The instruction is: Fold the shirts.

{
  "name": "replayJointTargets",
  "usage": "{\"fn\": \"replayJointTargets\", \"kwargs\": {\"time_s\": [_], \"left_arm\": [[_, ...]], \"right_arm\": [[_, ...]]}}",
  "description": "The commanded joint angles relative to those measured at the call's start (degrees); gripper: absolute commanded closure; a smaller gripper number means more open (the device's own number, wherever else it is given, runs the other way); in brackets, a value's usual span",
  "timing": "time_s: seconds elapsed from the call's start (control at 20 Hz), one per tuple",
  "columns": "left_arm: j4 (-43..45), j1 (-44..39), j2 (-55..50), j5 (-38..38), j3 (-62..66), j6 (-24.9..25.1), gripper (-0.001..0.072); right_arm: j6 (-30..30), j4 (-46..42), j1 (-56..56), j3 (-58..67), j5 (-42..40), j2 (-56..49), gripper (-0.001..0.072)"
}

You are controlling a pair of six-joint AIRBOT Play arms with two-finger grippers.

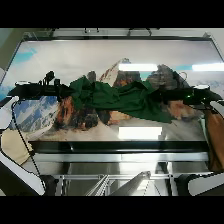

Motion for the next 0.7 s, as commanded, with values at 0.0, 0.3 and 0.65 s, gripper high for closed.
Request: {"fn": "replayJointTargets", "kwargs": {"time_s": [0.0,0.3,0.65], "left_arm": [[-23.1,-0.1,3.9,-12.3,0.0,3.1,0.0686],[-49.3,2.0,29.9,-15.0,0.0,6.4,0.0685],[-44.4,21.9,57.8,-4.3,0.0,3.9,0.0683]], "right_arm": [[-2.7,7.6,-0.5,0.7,7.3,5.2,0.0694],[-5.3,16.4,-4.6,0.9,7.7,35.0,0.0694],[-4.2,11.7,-12.4,0.8,-8.5,65.5,0.0694]]}}
